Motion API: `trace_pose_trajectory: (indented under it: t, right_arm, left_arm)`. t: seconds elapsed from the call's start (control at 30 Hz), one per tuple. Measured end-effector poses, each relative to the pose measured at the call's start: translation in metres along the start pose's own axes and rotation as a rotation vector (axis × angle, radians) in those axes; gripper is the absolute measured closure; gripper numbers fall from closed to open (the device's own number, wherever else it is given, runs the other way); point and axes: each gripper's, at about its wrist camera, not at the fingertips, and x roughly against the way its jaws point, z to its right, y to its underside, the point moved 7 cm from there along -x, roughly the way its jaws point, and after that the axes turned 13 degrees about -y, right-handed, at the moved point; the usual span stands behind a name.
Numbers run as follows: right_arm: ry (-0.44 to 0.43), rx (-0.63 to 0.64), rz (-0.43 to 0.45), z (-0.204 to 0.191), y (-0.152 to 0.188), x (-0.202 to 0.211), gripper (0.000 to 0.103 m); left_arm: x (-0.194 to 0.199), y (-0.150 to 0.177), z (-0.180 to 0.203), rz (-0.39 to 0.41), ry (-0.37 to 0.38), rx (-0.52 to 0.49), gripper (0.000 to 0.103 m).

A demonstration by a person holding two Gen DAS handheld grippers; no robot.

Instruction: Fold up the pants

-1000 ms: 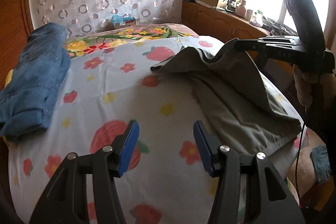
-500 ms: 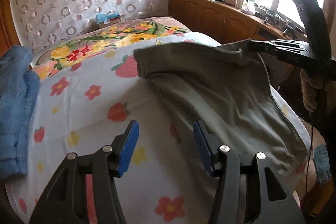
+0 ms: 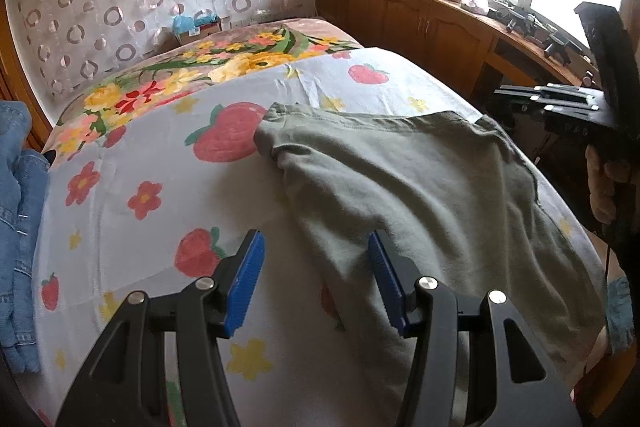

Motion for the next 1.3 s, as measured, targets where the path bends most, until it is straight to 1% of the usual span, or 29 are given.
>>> trace_pose_trajectory:
  t: [0.1,0.13,0.17,0.2,0.37,0.5,0.53,0.6,0.73,0.9,1.0,1.3]
  right_arm:
    - [-0.024,-0.003,0.001,0.000,0.000,0.001,0.076]
    - [-0.032,-0.003,-0.006,-0.001,0.001,-0.001,0.070]
    - [-0.043,-0.004,-0.017,-0.003,0.002,-0.004,0.067]
    - [-0.054,-0.003,-0.033,-0.006,0.004,-0.008,0.066]
    - [-0.041,0.007,-0.091,-0.008,0.013,-0.021,0.065]
    - [0.023,-0.003,-0.119,0.005,0.020,-0.027,0.065]
    - [0.042,-0.011,-0.121,0.010,0.022,-0.027,0.065]
    - [0.026,-0.035,-0.113,0.014,0.023,-0.025,0.065]
    - [0.032,-0.039,-0.086,0.014,0.020,-0.014,0.065]
    - [0.002,-0.041,-0.048,0.000,0.021,0.009,0.065]
    - [-0.010,-0.042,-0.034,-0.013,0.028,0.024,0.065]
    - [-0.033,-0.038,-0.019,-0.060,0.070,0.063,0.065]
  left_arm:
    - [-0.005,0.003,-0.002,-0.011,-0.003,0.000,0.050]
    - [-0.006,0.003,-0.002,-0.016,-0.004,0.002,0.050]
    - [-0.007,0.004,-0.002,-0.021,-0.004,0.003,0.050]
    - [-0.008,0.005,-0.002,-0.023,-0.002,0.005,0.050]
    - [-0.010,0.007,-0.004,-0.022,0.005,0.008,0.049]
    - [-0.011,0.009,-0.006,-0.015,0.015,0.018,0.049]
    - [-0.011,0.010,-0.007,-0.013,0.017,0.021,0.049]
    - [-0.010,0.011,-0.008,-0.009,0.022,0.029,0.049]
    - [-0.010,0.011,-0.008,0.002,0.023,0.032,0.047]
    - [-0.003,0.012,-0.012,-0.025,0.015,0.041,0.047]
    - [0.010,0.015,-0.012,-0.002,0.013,0.042,0.047]
    - [0.049,0.042,-0.002,0.036,0.045,0.013,0.047]
